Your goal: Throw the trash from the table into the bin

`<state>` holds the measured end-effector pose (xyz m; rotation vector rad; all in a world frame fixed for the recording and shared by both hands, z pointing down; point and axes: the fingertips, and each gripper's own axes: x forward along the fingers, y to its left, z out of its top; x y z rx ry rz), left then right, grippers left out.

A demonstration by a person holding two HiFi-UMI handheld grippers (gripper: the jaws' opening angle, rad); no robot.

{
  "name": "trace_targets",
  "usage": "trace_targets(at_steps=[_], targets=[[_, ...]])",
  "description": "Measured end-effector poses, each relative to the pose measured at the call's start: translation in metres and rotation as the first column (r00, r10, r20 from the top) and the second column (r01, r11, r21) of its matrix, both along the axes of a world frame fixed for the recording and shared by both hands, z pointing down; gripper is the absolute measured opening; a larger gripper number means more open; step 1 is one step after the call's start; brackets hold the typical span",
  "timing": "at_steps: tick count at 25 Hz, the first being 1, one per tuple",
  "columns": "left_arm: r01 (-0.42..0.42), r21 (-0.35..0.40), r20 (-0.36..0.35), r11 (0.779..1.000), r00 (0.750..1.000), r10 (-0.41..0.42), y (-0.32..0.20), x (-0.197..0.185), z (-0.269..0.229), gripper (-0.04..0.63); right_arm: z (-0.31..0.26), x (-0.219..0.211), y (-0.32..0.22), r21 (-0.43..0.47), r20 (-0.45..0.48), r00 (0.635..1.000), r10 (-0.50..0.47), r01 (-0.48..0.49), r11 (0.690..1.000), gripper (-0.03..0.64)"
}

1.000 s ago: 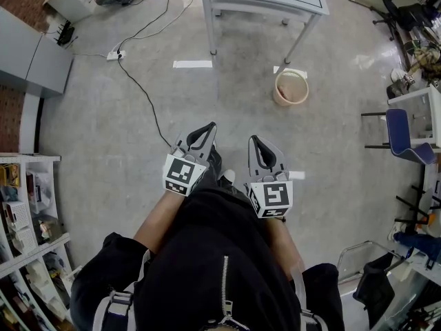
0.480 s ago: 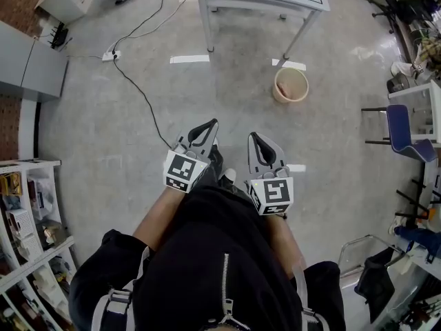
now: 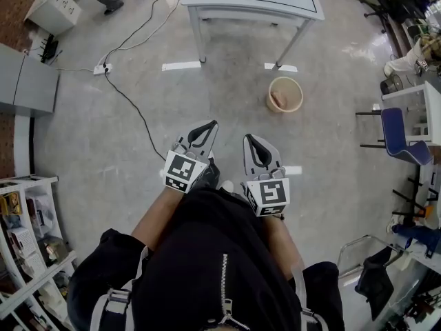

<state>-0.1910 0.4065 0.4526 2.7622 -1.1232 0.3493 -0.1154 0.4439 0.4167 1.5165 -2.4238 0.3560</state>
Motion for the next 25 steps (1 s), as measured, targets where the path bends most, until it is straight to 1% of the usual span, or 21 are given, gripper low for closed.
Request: trace_targets(at_steps=[6, 13, 21, 23, 25], targets=[[-0.033, 0.003, -0.009, 0.999, 0.999, 0.033, -0.041, -0.004, -0.001, 0.006, 0.002, -0.006, -0.041, -0.011, 0.001, 0.999, 0.034, -0.034, 0.999, 0.009], [-0.04, -0.005, -0.018, 0.999, 0.999, 0.04, -0.079, -0.017, 0.007, 0.006, 0.009, -0.017, -0.078, -0.021, 0.0, 0.999, 0.053, -0.053, 0.998, 0.009], [-0.033, 0.011, -0.037, 0.999, 0.999, 0.034, -0.111, -0.048, 0.001, 0.006, 0.005, -0.05, -0.115, -0.003, -0.002, 0.999, 0.053, -0.053, 0.999, 0.009], [-0.031, 0.016, -0.04, 0.999, 0.999, 0.032, -0.117, -0.052, -0.001, 0.006, 0.003, -0.056, -0.12, -0.003, -0.005, 0.999, 0.052, -0.052, 0.999, 0.009], [-0.037, 0.027, -0.03, 0.999, 0.999, 0.037, -0.119, -0.052, -0.002, 0.006, 0.002, -0.059, -0.122, -0.007, -0.013, 0.999, 0.05, -0.05, 0.999, 0.009]])
